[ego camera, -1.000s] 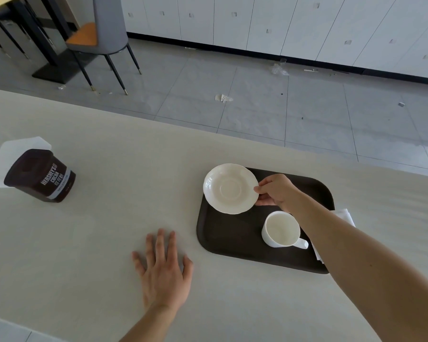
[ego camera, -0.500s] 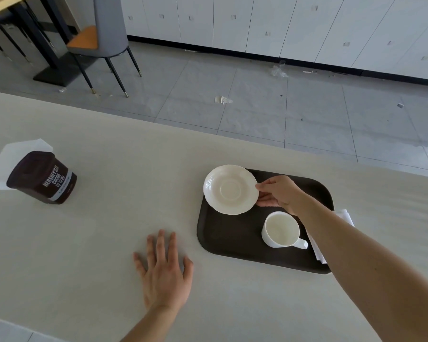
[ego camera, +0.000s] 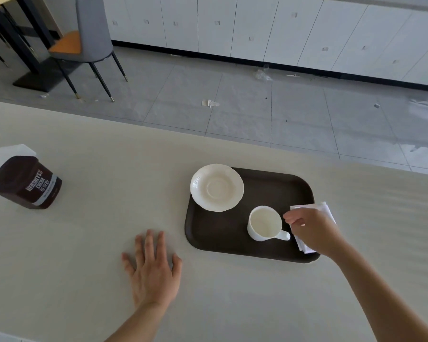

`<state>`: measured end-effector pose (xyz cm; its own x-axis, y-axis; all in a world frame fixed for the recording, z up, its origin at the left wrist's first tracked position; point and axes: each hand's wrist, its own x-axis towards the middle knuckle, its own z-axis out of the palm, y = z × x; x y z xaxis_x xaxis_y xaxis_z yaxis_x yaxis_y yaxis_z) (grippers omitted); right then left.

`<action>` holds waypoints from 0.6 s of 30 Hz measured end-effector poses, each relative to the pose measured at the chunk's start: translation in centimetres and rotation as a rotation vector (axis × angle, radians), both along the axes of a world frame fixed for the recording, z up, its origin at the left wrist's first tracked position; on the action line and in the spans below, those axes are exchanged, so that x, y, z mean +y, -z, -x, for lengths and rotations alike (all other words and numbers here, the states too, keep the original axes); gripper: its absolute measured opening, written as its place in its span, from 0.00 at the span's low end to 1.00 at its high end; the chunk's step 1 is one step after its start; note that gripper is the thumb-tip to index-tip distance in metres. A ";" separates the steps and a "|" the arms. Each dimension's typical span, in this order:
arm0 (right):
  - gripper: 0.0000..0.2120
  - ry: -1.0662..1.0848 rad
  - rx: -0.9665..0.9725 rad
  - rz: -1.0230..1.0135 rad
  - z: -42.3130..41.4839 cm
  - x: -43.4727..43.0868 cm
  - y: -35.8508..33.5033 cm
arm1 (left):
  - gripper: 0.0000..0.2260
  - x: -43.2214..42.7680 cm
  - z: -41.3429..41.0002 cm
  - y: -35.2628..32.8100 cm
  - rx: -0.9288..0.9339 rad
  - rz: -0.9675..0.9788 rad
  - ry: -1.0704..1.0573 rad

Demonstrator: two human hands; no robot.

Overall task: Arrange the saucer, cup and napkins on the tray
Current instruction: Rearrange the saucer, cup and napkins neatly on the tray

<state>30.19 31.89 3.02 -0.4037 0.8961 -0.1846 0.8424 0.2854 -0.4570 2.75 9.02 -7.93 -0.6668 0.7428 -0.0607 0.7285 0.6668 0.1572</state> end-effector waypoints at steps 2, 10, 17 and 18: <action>0.15 -0.030 -0.100 0.078 -0.1 -1.1 -0.1 | 0.30 0.0 0.0 0.1 0.000 0.003 -0.003; 0.09 -0.062 -0.043 0.025 0.0 -3.1 1.7 | 0.30 -0.1 0.0 0.2 -0.007 -0.001 -0.015; 0.03 0.056 0.120 -0.220 0.2 -4.8 3.7 | 0.29 -0.1 0.0 0.2 -0.015 -0.007 -0.014; 0.04 0.097 0.137 -0.221 0.4 -4.7 3.9 | 0.29 -0.1 0.0 0.1 -0.012 -0.004 -0.014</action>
<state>29.83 27.18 -0.89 -0.3219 0.9442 0.0702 0.8054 0.3121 -0.5039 2.76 8.97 -8.08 -0.6760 0.7340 -0.0659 0.7174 0.6759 0.1690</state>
